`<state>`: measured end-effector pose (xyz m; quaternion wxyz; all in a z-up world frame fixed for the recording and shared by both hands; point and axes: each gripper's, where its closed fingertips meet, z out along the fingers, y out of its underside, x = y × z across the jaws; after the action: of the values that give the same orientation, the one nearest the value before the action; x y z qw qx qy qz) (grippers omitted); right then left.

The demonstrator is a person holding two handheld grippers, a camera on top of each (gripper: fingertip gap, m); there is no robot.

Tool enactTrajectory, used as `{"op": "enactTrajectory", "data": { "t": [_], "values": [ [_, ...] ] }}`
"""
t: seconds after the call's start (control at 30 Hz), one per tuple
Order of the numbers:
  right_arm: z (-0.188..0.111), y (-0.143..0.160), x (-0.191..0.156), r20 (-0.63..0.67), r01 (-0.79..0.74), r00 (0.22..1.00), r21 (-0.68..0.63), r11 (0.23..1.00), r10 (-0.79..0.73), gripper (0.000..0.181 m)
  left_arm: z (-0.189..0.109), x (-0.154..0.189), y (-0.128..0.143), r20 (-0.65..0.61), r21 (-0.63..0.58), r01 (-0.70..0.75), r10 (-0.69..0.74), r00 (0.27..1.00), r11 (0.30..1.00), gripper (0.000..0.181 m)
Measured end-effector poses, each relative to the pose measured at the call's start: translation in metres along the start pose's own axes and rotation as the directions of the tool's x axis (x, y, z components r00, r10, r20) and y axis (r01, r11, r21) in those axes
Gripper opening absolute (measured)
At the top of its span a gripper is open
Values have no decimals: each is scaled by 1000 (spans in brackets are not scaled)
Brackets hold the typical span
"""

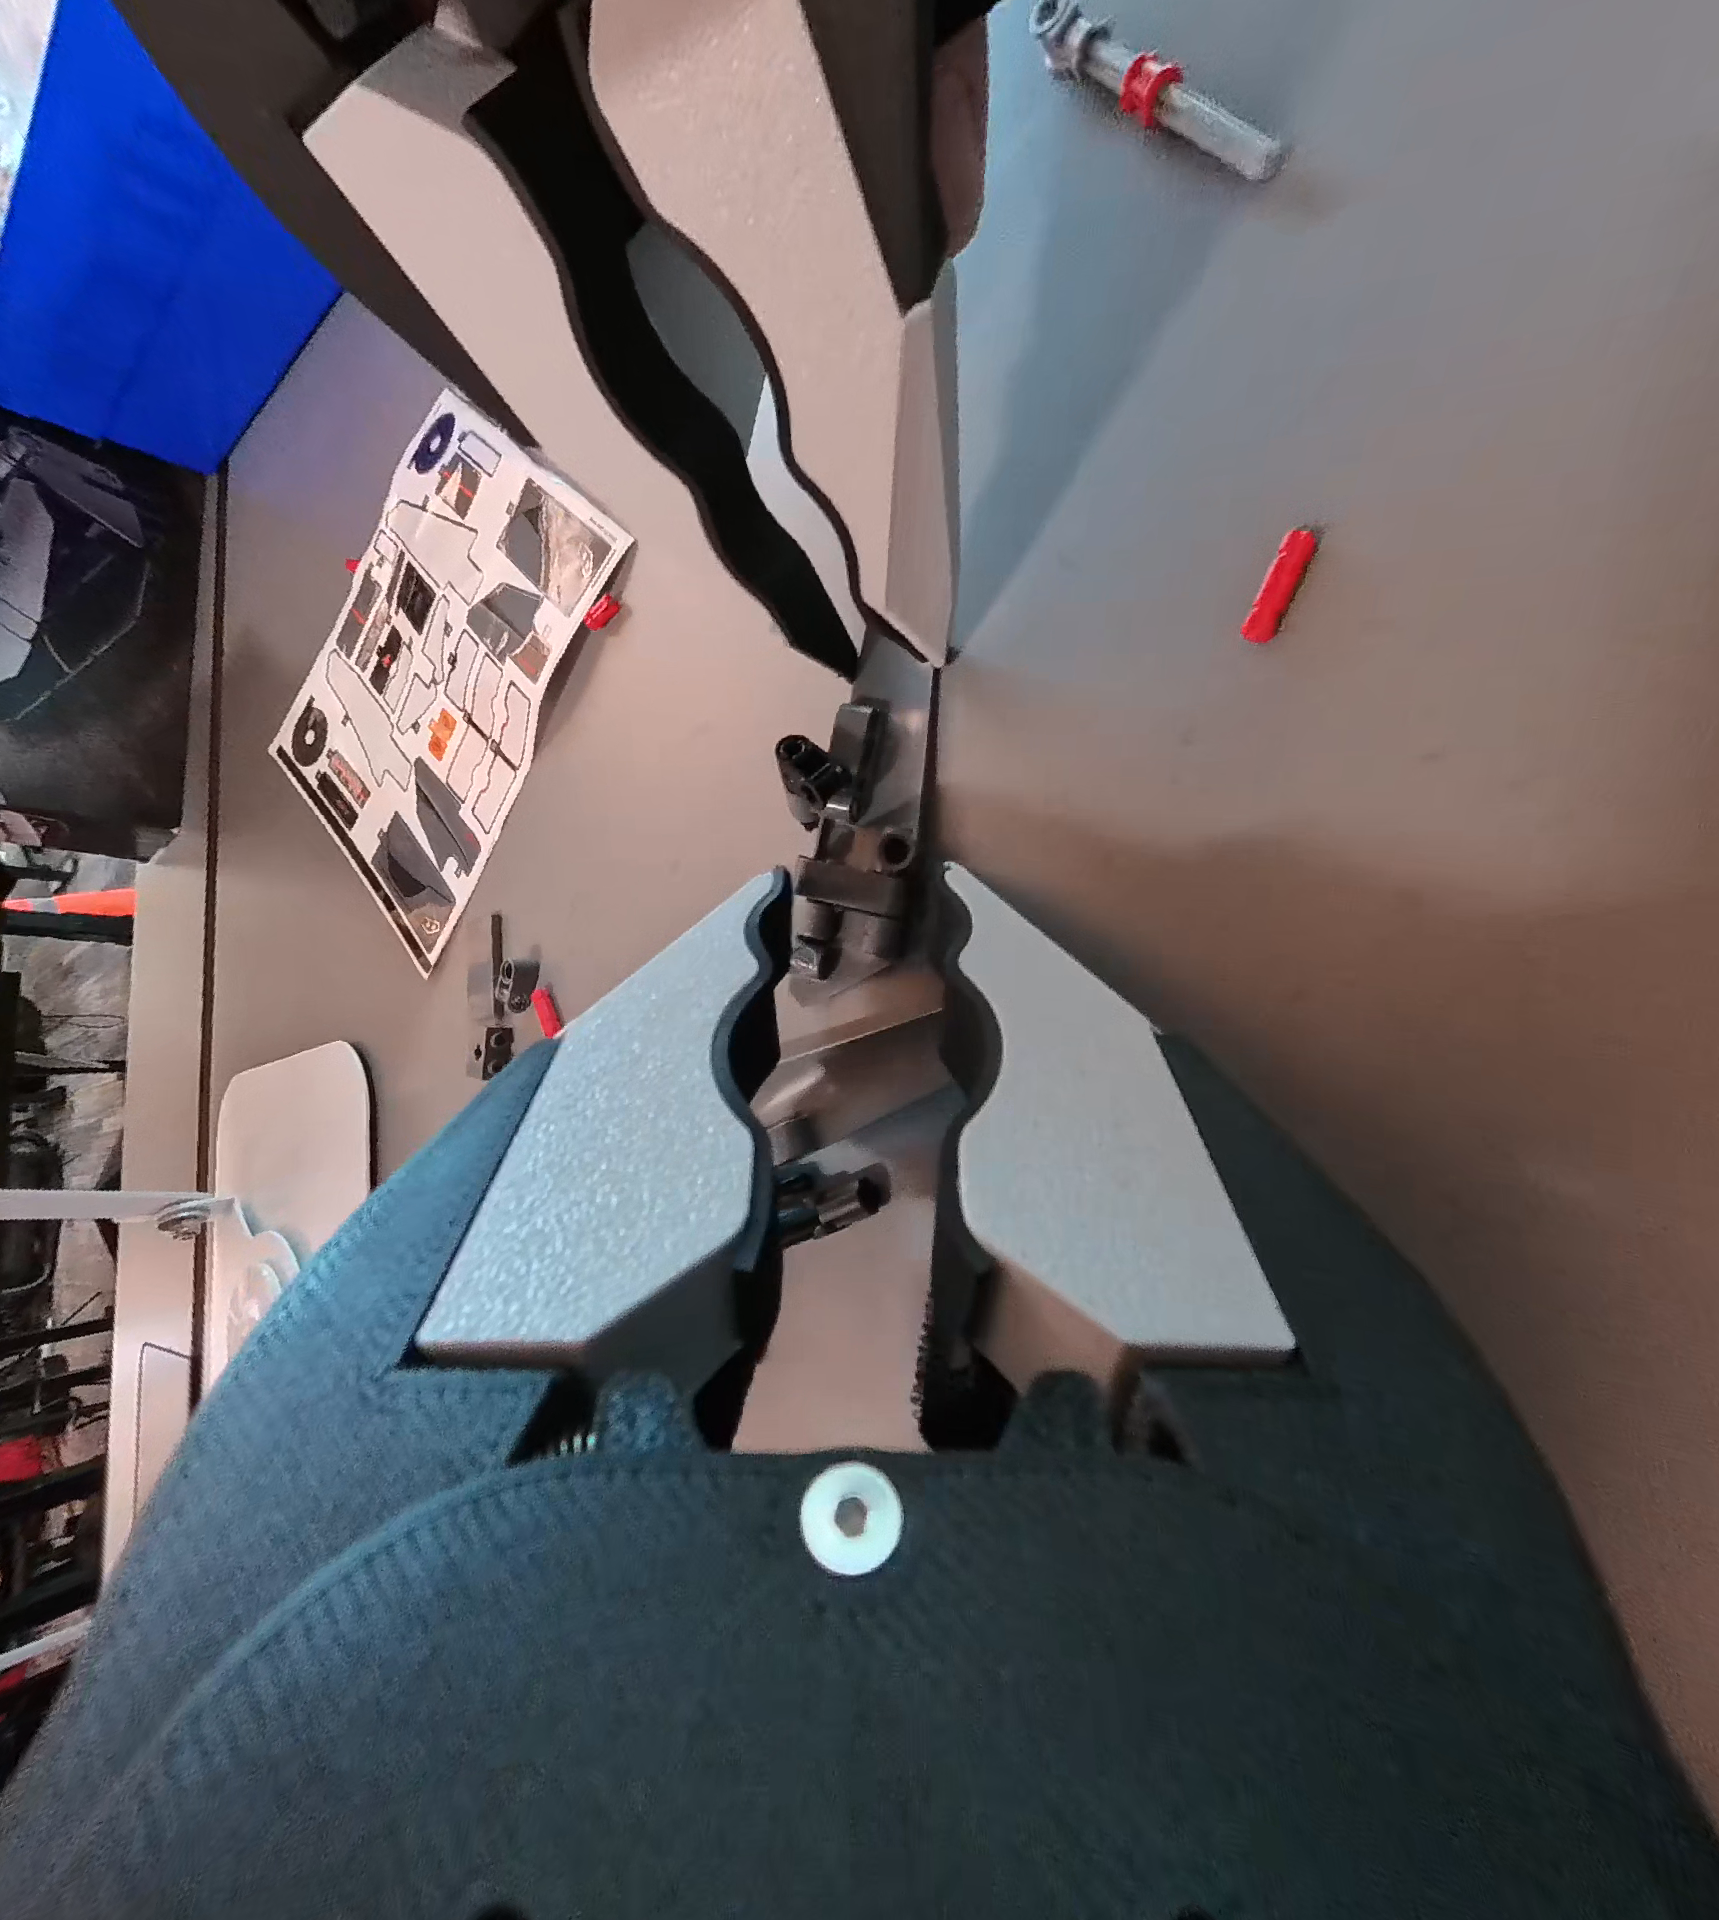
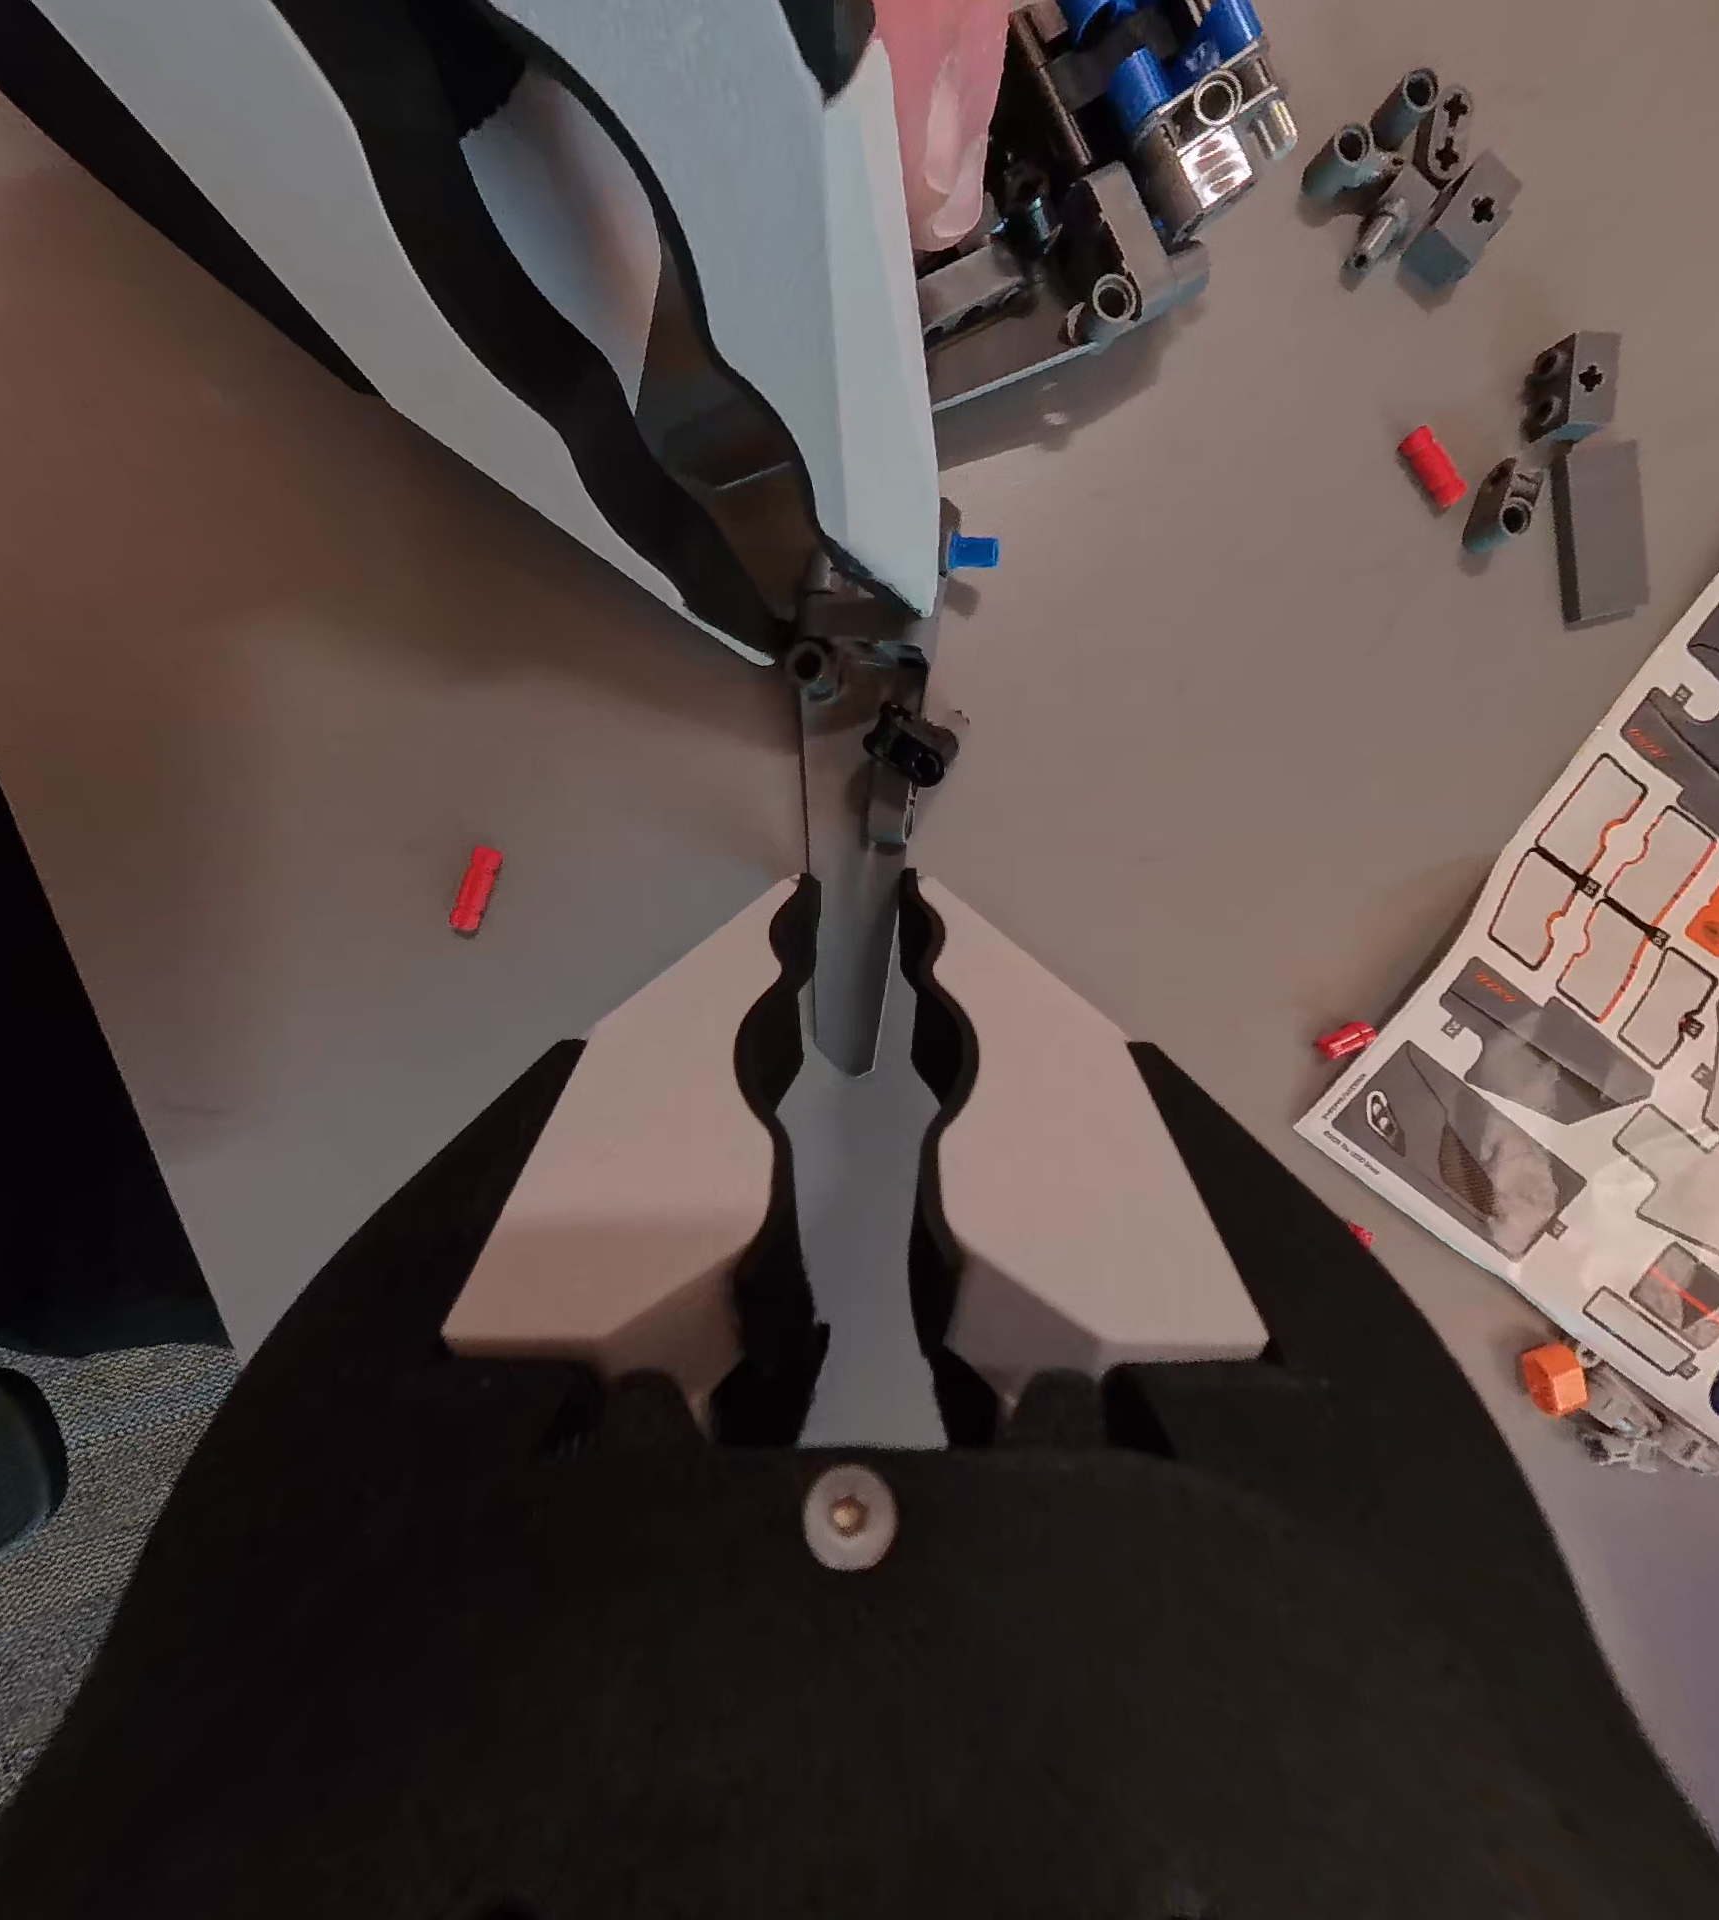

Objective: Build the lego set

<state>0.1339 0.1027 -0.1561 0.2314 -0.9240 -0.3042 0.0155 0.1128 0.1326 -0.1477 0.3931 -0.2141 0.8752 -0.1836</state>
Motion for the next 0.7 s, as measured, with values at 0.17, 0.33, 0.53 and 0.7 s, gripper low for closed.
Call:
{"op": "enactTrajectory", "data": {
  "t": [0.17, 0.33, 0.53, 0.7],
  "values": [
    [-1, 1, -3, 1, -31, 1000, 10, 999, 31, 13, 0, 1, 0, 6, 0, -23, 23, 1000, 1000, 21],
    [-6, 1, -8, 8, -59, 998, 31, 998, 58, 0, 1, -1, 2, 27, -14, -39, 40, 999, 999, 17],
    [-7, 6, -11, -9, -77, 997, 27, 997, 77, 0, 1, -6, 4, 54, -25, -57, 58, 997, 998, 13],
    [-14, 0, -6, -1, -125, 992, 101, 987, 126, 15, 4, -4, 6, 39, -24, -51, 52, 998, 998, 11]
  ]
}}
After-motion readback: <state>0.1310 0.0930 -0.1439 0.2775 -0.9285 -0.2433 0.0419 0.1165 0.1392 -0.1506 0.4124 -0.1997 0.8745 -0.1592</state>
